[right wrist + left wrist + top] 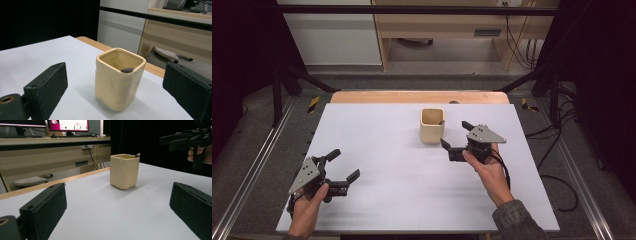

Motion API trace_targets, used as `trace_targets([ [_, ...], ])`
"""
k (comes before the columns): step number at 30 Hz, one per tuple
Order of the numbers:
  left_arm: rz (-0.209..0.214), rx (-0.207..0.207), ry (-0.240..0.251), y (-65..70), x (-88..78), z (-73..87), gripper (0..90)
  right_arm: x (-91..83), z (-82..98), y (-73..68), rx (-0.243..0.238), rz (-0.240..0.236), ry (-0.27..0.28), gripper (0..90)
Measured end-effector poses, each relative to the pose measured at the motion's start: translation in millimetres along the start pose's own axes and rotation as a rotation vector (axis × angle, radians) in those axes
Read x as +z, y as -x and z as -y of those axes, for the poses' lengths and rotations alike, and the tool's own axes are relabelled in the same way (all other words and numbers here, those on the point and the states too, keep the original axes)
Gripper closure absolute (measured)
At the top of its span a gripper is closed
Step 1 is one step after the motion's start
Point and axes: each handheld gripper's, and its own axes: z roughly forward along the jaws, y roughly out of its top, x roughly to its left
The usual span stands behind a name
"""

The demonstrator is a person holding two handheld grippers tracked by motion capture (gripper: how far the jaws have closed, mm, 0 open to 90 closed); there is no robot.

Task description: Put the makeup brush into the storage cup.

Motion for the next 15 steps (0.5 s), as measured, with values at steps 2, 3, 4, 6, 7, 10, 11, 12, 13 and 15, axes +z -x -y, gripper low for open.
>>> trace_targets([
  [2,0.002,0.009,-0.004,0.0,-0.4,-0.2,0.6,-4.4,1.9,-0.1,-0.006,0.005,0.001,5.8],
  [3,0.004,0.009,-0.002,0.3,-0.3,-0.4,0.6,-5.9,2.8,0.2,-0.009,0.005,0.004,5.8],
  [4,0.005,0.008,-0.001,0.5,-0.3,-0.6,0.6,-8.7,4.0,0.6,-0.013,0.004,0.003,5.8],
  [6,0.007,0.009,0.001,0.7,-0.3,-0.8,0.6,-13.4,6.0,1.6,-0.012,0.007,0.006,5.6],
  [7,0.008,0.009,-0.002,0.8,-0.4,-0.7,0.6,-15.2,6.8,2.2,-0.011,0.009,0.007,5.7],
  [10,0.008,0.007,-0.003,0.5,-0.5,-0.5,0.7,-22.9,11.0,5.7,0.002,0.007,0.014,6.5],
  [11,0.007,0.007,-0.002,0.6,-0.5,-0.6,0.7,-25.0,12.5,6.8,0.002,0.008,0.014,6.5],
  [12,0.008,0.007,0.001,0.7,-0.5,-0.8,0.7,-26.6,13.3,7.7,0.001,0.007,0.012,6.3],
  [13,0.008,0.009,0.002,0.9,-0.4,-0.7,0.7,-29.3,14.8,9.1,0.005,0.008,0.015,6.1],
  [15,0.009,0.014,-0.004,0.7,-0.4,-0.5,0.7,-33.0,16.3,11.4,0.007,0.013,0.018,5.8],
])
